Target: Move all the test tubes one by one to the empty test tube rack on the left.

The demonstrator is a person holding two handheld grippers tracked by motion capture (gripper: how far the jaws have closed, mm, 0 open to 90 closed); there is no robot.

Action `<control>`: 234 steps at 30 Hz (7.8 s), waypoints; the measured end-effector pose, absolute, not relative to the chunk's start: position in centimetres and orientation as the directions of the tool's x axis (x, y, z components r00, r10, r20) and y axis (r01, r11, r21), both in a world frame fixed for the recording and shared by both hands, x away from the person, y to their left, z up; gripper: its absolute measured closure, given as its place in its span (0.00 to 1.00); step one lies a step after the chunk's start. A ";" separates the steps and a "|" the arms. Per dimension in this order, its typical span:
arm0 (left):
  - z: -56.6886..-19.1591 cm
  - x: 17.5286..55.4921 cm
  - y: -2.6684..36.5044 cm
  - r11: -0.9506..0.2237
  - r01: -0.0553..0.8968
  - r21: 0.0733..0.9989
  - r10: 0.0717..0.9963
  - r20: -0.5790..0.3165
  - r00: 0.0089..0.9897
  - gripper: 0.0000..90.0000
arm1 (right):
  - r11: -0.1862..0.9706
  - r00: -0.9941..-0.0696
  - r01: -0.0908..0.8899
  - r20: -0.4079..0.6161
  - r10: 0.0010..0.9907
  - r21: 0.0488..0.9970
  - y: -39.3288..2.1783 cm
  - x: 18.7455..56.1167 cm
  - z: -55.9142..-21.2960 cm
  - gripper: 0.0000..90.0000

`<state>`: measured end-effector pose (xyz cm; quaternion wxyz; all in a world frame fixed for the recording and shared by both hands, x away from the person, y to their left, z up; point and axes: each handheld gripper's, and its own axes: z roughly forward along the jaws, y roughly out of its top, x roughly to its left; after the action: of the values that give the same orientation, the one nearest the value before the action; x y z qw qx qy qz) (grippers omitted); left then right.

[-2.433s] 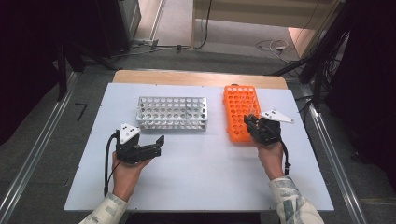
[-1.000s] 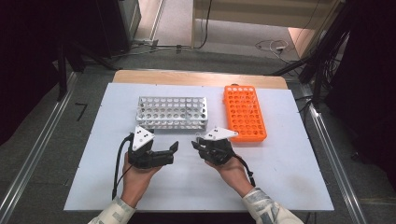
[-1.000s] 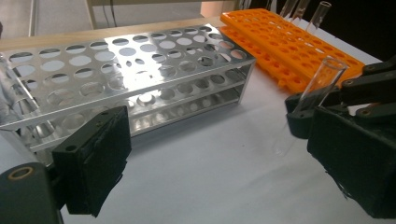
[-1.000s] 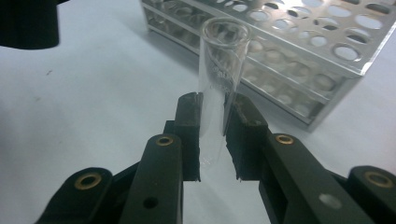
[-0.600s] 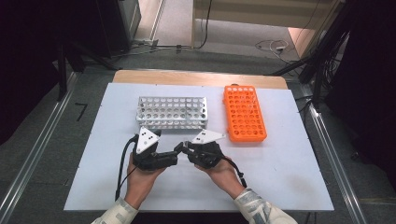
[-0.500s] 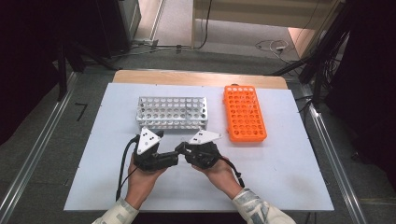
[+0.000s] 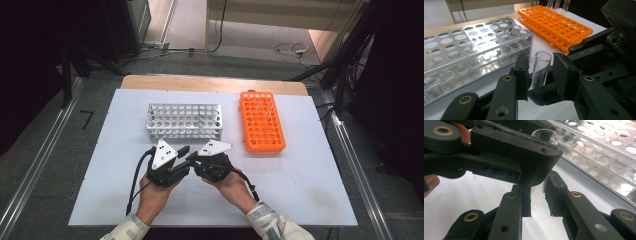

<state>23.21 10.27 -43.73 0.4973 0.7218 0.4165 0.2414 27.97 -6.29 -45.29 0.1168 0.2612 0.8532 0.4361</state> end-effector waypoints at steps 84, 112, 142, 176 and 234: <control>-38.4 30.7 17.9 -0.030 0.356 0.934 0.967 -0.063 0.246 0.85 | 0.407 -0.764 0.439 0.094 0.639 0.801 -12.3 29.8 -44.2 0.22; -40.3 32.3 17.8 -0.060 0.352 0.934 0.982 -0.007 0.186 0.84 | 0.403 -0.764 0.436 0.094 0.638 0.805 -12.5 29.7 -44.1 0.22; -43.7 32.4 17.2 -0.052 0.394 0.918 0.986 -0.016 0.167 0.84 | 0.409 -0.764 0.439 0.093 0.638 0.800 -12.4 29.7 -44.2 0.22; -42.3 30.9 17.1 0.007 0.390 0.921 0.973 -0.097 0.211 0.64 | 0.413 -0.760 0.443 0.089 0.643 0.796 -12.6 29.8 -44.3 0.22; -44.5 26.0 14.9 -0.019 0.427 0.904 0.947 -0.120 0.297 0.28 | 0.210 -0.426 0.529 0.043 0.904 0.822 -22.7 34.1 -43.9 0.30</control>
<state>26.00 14.88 -44.54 0.4655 0.6570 0.5231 0.2793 34.05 -22.65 -43.94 0.2327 0.4828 0.7423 0.4023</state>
